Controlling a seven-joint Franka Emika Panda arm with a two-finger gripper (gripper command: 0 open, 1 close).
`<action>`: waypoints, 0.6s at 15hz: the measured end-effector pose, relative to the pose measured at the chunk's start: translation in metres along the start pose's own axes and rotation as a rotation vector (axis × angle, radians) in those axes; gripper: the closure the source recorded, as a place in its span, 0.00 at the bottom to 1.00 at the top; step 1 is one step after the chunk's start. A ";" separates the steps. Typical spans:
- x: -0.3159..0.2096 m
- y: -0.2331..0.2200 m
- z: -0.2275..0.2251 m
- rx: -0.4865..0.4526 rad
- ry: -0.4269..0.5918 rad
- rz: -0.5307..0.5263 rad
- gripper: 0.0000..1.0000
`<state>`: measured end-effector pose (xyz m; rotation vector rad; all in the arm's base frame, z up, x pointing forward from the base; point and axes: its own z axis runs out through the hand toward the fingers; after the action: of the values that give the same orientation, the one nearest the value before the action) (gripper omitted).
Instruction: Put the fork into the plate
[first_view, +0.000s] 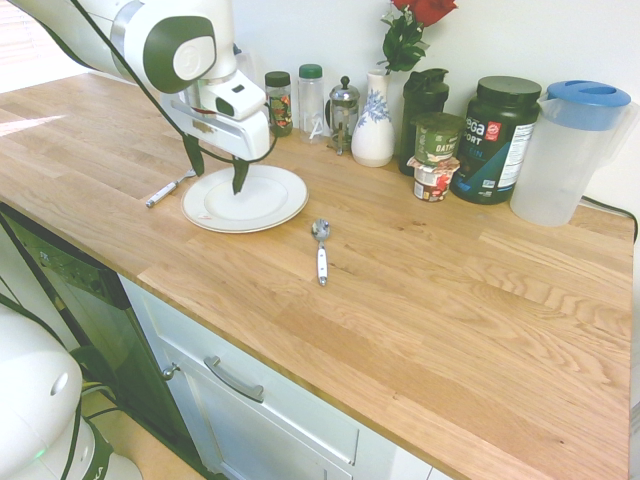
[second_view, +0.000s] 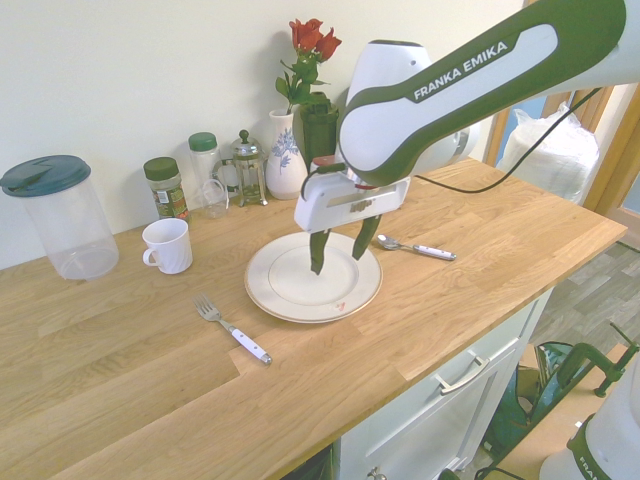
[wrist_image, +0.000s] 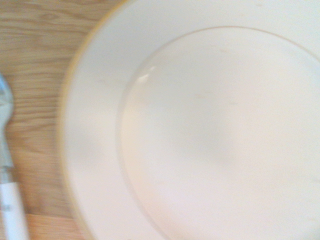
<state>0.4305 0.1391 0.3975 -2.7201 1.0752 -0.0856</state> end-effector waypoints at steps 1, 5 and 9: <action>-0.013 -0.014 0.005 0.007 -0.011 -0.017 0.00; -0.065 -0.062 0.033 0.003 -0.056 -0.080 0.00; -0.097 -0.088 0.056 -0.017 -0.052 -0.132 1.00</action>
<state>0.4255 0.2778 0.3641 -2.7894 0.8861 -0.0260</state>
